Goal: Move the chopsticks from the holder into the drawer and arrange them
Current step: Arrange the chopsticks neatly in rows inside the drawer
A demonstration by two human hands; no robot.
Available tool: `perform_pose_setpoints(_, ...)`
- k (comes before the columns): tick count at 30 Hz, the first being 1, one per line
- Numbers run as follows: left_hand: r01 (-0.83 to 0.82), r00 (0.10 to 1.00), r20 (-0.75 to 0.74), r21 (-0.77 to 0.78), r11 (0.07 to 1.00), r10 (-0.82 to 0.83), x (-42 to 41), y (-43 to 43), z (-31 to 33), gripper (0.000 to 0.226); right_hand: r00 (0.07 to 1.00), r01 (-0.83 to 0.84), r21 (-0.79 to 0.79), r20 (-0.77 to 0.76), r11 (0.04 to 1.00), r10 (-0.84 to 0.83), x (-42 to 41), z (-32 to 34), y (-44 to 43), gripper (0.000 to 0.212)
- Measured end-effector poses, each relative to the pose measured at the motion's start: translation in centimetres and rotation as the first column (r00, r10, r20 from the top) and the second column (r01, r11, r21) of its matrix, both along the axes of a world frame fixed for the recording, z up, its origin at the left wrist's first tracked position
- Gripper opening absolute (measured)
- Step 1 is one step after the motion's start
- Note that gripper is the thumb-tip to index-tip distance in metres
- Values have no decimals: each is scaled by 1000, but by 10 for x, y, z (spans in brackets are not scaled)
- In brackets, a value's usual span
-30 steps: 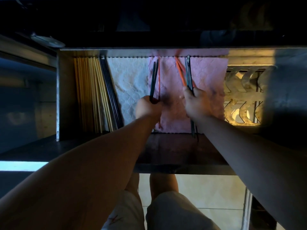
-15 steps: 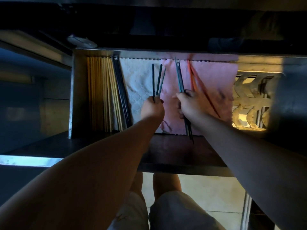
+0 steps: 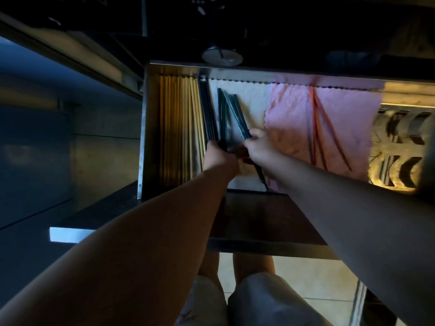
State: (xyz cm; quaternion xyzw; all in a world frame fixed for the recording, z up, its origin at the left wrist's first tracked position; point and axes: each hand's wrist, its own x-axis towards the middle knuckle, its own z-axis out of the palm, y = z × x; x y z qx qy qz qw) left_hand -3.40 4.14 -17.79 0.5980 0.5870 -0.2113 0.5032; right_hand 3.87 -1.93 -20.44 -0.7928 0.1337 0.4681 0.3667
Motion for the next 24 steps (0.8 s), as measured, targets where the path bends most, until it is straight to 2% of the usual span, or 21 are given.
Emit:
perform_pose_setpoints(5,77,997,-8,-34,996,-77,0,12,4,41,973,-21,-125,224,992,48,-2,-11,8,32)
perform_pose_setpoints(8,150,989,-3,-62,987,-151,0,18,10,44,958,0,-142,284,990,41,-5,-11,9,26)
perform_pose_setpoints(11,309,951,-20,15,951,-309,-3,23,15,49,943,25,-155,330,988,28,-7,-7,8,22)
perform_pose_setpoints(13,558,828,-43,157,815,-559,-7,29,15,54,936,-2,-180,346,984,65,-8,-2,6,20)
perform_pose_setpoints(15,774,605,-62,279,569,-793,-13,37,10,70,902,-60,-207,407,977,142,-8,2,4,18)
perform_pose_setpoints(17,894,382,-104,293,338,-918,-18,45,3,85,839,-141,-234,488,962,241,-11,4,1,15)
perform_pose_setpoints(18,924,299,-128,284,254,-946,-21,48,-1,88,813,-175,-237,512,956,276,-12,4,1,15)
perform_pose_setpoints(21,948,177,-201,296,113,-963,-31,57,-8,96,773,-249,-264,525,932,355,-15,4,4,17)
perform_pose_setpoints(24,941,129,-257,337,36,-958,-41,61,-9,96,725,-328,-439,450,836,521,-11,4,8,23)
